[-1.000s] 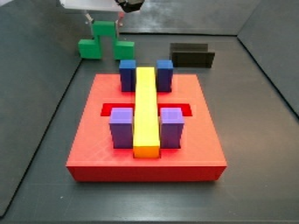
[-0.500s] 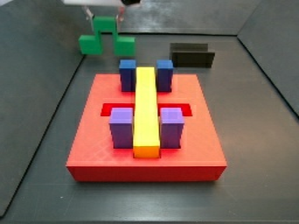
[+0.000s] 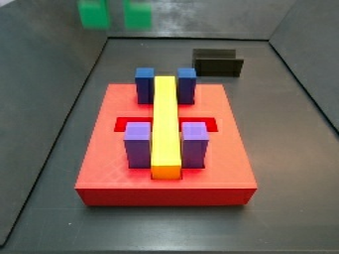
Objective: Pick up the green object. Move up. Move to above the board. Insert the green object.
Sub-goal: Move to above the board.
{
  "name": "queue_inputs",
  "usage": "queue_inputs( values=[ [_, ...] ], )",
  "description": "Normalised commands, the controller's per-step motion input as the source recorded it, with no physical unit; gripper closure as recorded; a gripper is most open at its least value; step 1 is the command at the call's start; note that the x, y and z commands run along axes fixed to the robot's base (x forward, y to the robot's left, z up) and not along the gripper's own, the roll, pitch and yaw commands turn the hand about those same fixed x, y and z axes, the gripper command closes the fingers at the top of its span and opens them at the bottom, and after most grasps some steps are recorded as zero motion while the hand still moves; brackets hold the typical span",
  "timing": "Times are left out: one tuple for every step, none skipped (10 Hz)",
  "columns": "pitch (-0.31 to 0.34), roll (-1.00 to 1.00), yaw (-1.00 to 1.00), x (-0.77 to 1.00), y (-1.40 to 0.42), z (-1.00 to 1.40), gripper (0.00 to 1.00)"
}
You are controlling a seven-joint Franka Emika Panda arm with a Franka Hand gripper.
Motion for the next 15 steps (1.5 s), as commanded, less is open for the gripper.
queue_inputs(
  values=[
    [-0.001,0.02,0.0,-0.05,0.0,1.4,1.0],
    [0.065,0.01,0.0,0.05,0.01,0.93,1.0],
    [0.097,0.0,0.0,0.07,0.01,0.7,1.0],
    [0.103,0.0,0.0,0.06,0.0,0.37,1.0],
    [0.072,0.0,0.0,0.03,0.0,0.2,1.0],
    [0.149,0.08,-0.09,0.63,-1.4,0.19,1.0],
    [0.151,0.09,-0.08,0.64,-1.4,0.19,1.0],
    [0.198,0.08,-0.03,0.67,-1.4,0.18,1.0],
    [0.202,0.0,-0.03,0.69,-1.4,0.19,1.0],
    [0.193,-0.01,-0.01,0.7,-1.4,0.2,1.0],
    [0.163,0.01,0.0,0.7,-1.4,0.2,1.0],
    [0.15,0.0,0.0,0.73,-1.4,0.2,1.0],
    [0.147,0.0,0.01,0.74,-1.4,0.21,1.0],
    [0.157,0.02,0.01,0.79,-1.4,0.21,1.0],
    [0.157,0.06,0.01,0.39,-0.63,0.11,1.0]
  ],
)
